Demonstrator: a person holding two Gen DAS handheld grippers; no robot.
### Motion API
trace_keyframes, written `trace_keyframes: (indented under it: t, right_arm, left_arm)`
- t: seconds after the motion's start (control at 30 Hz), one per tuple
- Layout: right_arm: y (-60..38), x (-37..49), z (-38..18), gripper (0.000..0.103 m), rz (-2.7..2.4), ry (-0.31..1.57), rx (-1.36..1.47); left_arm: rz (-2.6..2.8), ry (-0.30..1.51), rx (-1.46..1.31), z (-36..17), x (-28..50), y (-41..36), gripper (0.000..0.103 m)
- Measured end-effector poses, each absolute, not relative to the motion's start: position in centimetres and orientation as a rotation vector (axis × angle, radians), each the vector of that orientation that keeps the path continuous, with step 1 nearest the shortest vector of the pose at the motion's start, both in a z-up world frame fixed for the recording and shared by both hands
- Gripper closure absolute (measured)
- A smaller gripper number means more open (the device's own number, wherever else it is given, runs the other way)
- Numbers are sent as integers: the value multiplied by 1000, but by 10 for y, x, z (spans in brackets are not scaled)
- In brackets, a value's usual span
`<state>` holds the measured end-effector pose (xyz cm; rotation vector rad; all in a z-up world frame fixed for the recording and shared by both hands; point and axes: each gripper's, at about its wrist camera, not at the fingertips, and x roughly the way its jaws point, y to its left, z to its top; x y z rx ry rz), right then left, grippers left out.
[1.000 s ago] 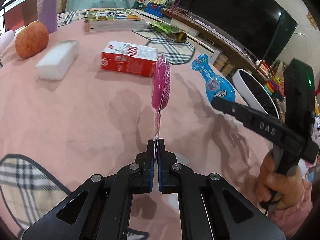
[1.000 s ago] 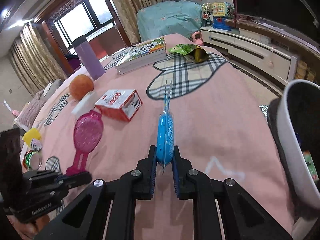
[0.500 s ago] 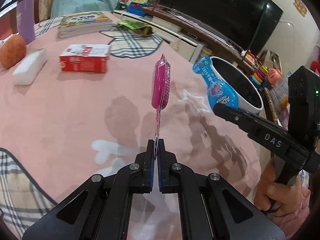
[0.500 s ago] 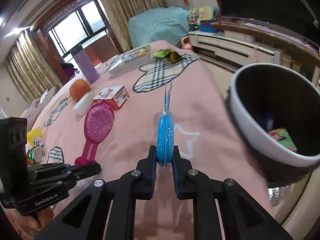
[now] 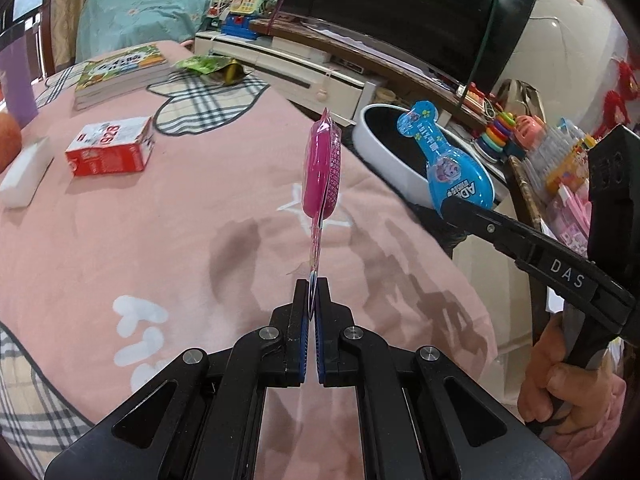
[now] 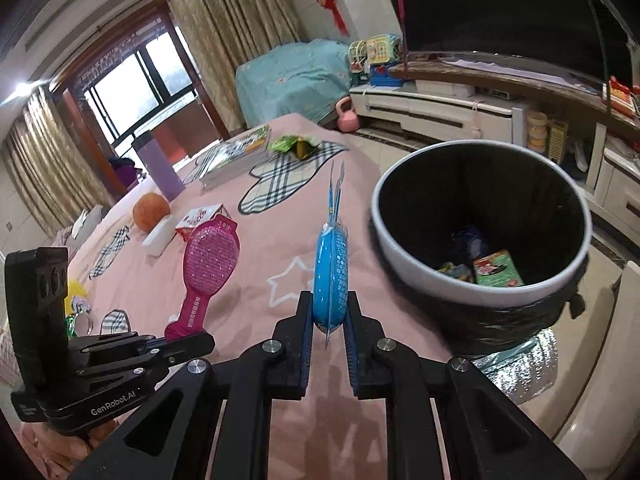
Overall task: Collect trash
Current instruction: 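Carry the pink hairbrush and blue toy over the bin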
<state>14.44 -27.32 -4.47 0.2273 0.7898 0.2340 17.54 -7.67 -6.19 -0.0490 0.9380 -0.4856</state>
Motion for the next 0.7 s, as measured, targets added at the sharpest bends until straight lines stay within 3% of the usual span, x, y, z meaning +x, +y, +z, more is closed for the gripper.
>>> trace_keyframes:
  t: [0.7]
  right_arm:
    - [-332,124,-32,89,141,725,279]
  left_arm:
    - [-551,915,43,-47,174,-135,101]
